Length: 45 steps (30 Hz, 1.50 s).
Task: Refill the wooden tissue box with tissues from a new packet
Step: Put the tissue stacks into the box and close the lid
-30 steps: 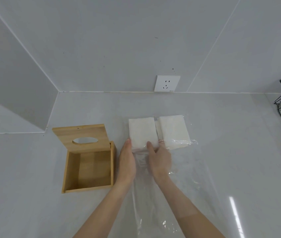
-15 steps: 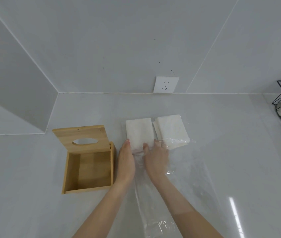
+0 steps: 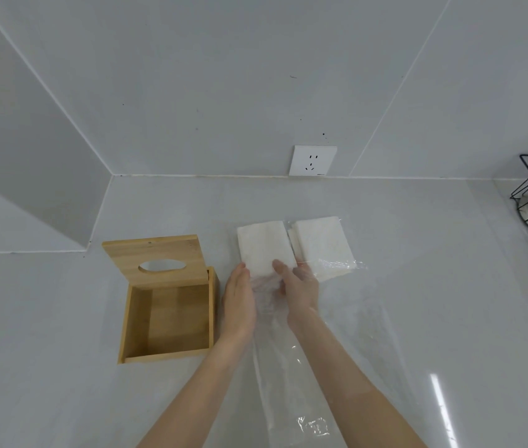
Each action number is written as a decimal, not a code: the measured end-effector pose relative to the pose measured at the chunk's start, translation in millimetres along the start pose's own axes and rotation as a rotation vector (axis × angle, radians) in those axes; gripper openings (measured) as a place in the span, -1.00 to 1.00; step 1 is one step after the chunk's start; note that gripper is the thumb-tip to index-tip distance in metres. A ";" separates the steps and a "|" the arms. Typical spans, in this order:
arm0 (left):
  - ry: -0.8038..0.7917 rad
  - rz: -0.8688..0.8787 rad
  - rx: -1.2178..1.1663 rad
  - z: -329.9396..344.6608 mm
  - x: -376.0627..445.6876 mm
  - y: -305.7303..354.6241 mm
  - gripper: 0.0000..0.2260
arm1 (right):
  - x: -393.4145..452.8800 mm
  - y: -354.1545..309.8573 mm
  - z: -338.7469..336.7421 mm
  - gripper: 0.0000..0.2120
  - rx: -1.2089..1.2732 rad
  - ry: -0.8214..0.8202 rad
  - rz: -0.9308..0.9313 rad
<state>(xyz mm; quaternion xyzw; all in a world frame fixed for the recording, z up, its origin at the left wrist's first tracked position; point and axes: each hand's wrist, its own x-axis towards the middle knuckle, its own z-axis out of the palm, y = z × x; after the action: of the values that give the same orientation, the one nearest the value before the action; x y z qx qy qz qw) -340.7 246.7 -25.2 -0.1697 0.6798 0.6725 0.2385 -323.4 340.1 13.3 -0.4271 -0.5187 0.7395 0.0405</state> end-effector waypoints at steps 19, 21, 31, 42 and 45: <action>0.025 -0.026 -0.017 -0.4 -12.3 14.5 -0.46 | 6.3 4.4 2.8 -0.67 0.030 0.025 0.089; 0.087 -0.015 -0.014 1.6 -24.8 26.7 -0.55 | 7.3 5.4 5.1 -0.80 0.035 0.027 0.050; 0.165 -0.164 0.021 -7.4 -87.8 -15.0 -0.59 | 3.2 12.3 -10.0 -0.84 0.141 -0.081 0.060; 0.228 -0.025 -0.047 -7.1 -87.1 -14.9 -0.80 | -35.1 34.8 -71.9 -0.88 0.174 -0.193 0.049; 0.253 -0.021 -0.033 -7.5 -87.7 -21.2 -0.83 | -48.3 44.5 -93.7 -0.80 0.142 -0.194 0.078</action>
<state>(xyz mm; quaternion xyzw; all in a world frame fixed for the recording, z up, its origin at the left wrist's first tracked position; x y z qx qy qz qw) -257.1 230.6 5.5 -0.2643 0.6914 0.6542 0.1551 -212.7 364.0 -3.0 -0.3696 -0.4496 0.8131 -0.0087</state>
